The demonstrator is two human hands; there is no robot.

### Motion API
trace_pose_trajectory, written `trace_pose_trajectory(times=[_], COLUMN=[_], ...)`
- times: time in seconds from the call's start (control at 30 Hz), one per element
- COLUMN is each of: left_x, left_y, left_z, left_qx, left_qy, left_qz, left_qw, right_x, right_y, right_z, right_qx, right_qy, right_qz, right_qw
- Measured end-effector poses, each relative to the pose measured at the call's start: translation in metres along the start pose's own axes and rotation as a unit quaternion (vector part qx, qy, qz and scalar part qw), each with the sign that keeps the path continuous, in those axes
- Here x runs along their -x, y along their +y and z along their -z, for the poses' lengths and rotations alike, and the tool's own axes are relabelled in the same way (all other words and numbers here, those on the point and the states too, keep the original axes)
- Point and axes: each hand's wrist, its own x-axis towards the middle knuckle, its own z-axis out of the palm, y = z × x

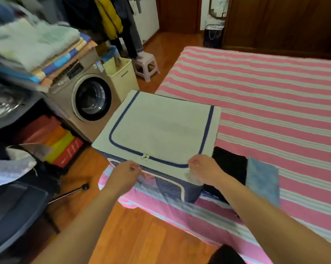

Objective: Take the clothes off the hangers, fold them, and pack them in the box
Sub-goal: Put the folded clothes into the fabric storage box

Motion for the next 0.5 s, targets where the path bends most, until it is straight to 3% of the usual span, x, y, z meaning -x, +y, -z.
trace_pose_trajectory(times=[0.1, 0.23, 0.4, 0.5], left_x=[-0.044, -0.094, -0.113, -0.119], left_y=[-0.010, -0.012, -0.025, -0.024], left_z=[0.004, -0.025, -0.022, -0.009], left_qx=[-0.071, -0.229, -0.266, -0.341], left_qy=[0.035, 0.029, -0.007, -0.026], left_qz=[-0.017, -0.111, -0.179, -0.255], left_qw=[0.997, 0.967, 0.947, 0.904], right_x=[-0.022, -0.066, -0.078, -0.075], right_y=[-0.029, -0.068, -0.095, -0.098], right_z=[-0.026, -0.075, -0.122, -0.127], right_qx=[0.018, 0.045, 0.103, 0.090], right_qy=[0.014, 0.038, 0.089, 0.131], right_qz=[0.020, 0.048, 0.032, 0.001], right_qw=[1.000, 0.997, 0.990, 0.987])
